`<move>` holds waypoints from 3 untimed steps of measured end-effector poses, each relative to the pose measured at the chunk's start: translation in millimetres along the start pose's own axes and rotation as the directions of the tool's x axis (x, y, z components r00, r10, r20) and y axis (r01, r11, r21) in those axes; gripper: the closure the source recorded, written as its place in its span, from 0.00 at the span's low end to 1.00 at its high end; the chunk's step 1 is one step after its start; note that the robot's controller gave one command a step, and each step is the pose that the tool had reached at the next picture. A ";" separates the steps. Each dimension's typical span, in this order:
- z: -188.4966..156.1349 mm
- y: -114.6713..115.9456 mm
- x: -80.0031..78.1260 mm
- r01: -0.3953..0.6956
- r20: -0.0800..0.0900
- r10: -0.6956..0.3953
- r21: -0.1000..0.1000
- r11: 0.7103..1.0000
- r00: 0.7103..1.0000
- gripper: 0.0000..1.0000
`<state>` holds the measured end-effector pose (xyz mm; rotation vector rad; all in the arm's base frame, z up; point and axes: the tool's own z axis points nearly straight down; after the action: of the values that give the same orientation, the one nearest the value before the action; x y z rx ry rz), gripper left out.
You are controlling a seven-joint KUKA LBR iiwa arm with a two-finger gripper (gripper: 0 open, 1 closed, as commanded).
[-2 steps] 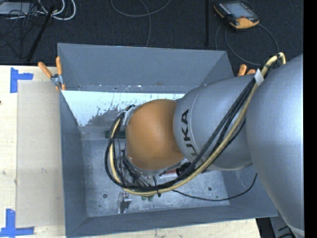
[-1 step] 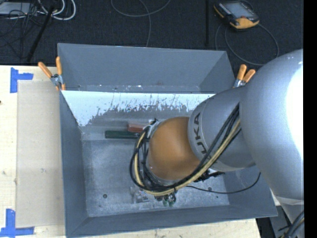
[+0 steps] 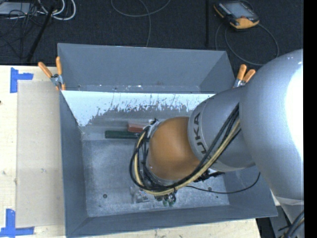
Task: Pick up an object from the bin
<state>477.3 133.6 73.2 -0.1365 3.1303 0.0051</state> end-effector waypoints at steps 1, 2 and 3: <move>-8.6 1.0 0.9 0.030 -0.009 -0.030 0.003 1.000 1.000 1.00; -13.9 0.2 1.7 0.236 -0.009 -0.236 0.001 0.972 0.972 1.00; -29.7 39.1 -7.5 0.275 -0.011 -0.275 0.000 0.962 0.961 1.00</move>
Offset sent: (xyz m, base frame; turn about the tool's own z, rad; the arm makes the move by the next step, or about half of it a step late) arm -0.0024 -0.0042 0.0092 -0.4147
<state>481.2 173.1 103.1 -0.5710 3.0912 0.0002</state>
